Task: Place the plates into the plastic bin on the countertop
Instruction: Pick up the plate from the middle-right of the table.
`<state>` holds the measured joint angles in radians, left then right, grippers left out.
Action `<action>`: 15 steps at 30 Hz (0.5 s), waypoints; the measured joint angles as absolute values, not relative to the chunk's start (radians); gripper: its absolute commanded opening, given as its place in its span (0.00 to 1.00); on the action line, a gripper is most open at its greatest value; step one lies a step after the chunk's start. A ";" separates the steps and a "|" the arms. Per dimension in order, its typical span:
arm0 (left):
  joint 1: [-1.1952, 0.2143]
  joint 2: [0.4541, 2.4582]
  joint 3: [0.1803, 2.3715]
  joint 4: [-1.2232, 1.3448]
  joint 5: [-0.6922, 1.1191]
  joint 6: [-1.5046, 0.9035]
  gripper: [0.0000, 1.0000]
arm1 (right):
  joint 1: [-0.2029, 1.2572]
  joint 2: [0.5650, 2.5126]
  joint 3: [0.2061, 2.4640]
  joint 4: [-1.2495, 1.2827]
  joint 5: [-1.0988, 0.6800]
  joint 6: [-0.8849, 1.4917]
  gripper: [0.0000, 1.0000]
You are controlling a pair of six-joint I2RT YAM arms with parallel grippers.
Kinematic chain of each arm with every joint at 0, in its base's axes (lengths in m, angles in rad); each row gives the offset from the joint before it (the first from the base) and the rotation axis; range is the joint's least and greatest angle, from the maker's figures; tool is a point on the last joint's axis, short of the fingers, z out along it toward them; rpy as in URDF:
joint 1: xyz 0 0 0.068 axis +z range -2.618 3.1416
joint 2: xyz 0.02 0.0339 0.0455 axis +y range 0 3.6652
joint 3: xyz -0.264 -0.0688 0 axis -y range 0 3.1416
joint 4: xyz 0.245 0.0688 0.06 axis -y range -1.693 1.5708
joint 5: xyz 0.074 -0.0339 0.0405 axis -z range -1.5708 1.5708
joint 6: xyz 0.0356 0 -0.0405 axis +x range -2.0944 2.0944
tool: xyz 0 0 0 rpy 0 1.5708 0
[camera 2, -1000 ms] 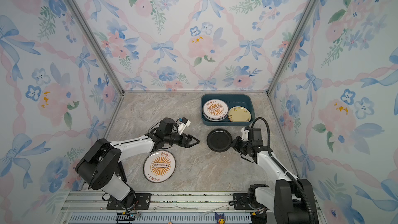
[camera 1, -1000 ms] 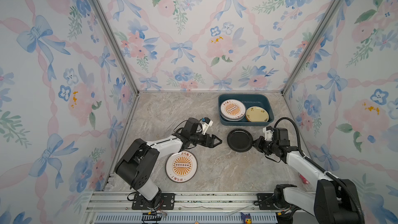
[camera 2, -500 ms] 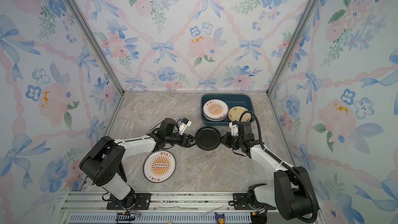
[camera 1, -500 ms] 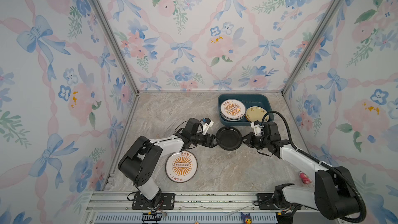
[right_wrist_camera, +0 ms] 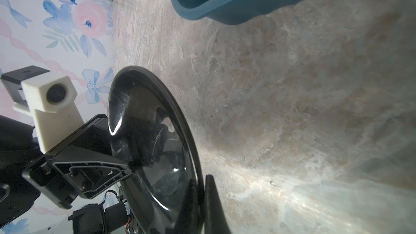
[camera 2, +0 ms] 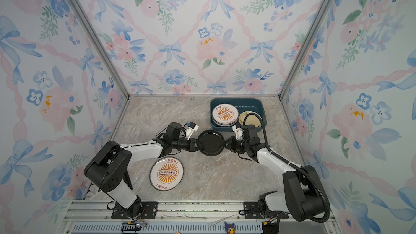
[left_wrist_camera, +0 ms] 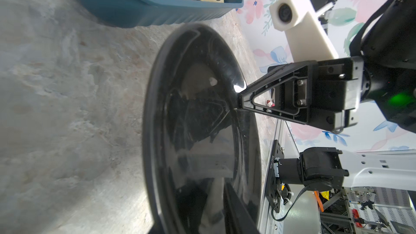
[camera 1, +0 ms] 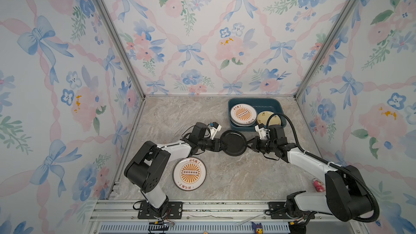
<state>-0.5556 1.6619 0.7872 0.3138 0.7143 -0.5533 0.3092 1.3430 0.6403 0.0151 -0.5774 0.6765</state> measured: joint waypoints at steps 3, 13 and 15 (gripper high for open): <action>-0.540 1.662 0.785 0.321 0.701 -0.573 0.00 | 0.316 1.344 0.640 0.013 -0.587 0.663 0.00; -0.530 1.659 0.783 0.323 0.716 -0.576 0.00 | 0.324 1.345 0.640 0.028 -0.600 0.648 0.25; -0.536 1.657 0.783 0.323 0.730 -0.576 0.00 | 0.324 1.340 0.641 0.051 -0.615 0.638 0.31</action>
